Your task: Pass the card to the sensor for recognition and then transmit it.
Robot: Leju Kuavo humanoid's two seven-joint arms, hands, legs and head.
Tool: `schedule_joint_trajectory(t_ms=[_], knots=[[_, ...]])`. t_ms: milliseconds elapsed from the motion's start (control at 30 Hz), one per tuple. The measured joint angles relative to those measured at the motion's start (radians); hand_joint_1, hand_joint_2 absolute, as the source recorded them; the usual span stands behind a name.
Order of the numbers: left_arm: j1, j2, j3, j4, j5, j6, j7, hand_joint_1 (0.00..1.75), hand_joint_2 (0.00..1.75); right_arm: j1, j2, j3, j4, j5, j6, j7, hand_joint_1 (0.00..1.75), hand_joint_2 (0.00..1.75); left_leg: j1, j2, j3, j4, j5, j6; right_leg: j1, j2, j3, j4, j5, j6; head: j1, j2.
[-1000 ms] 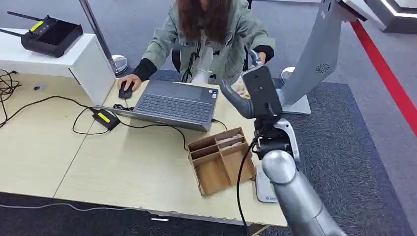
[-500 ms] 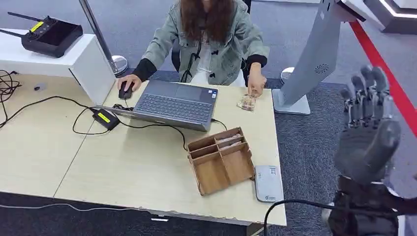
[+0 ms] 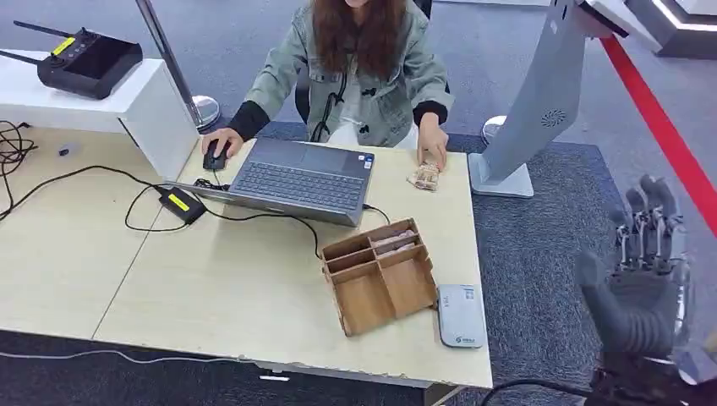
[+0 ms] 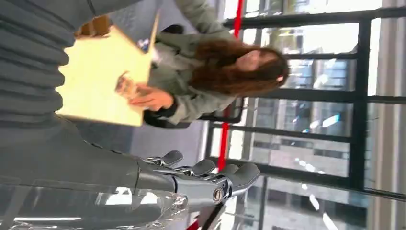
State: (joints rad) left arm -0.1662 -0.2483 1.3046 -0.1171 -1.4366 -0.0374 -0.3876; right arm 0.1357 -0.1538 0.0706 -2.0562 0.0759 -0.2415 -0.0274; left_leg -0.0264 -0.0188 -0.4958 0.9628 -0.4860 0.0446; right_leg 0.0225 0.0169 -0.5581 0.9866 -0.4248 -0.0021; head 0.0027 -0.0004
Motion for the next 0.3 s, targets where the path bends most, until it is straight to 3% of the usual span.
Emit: schedule_joint_trajectory(t_ms=[300], knots=[[-0.003, 0.000, 0.010, 0.000, -0.008, 0.000, -0.001, 0.00, 0.00, 0.039, 0.055, -0.003, 0.238, -0.012, 0.037, -0.101, 0.00, 1.75, 0.000, 0.000, 0.000, 0.000, 0.000, 0.000, 0.000, 0.000, 0.000, 0.000, 0.000, 0.000, 0.001, 0.000]])
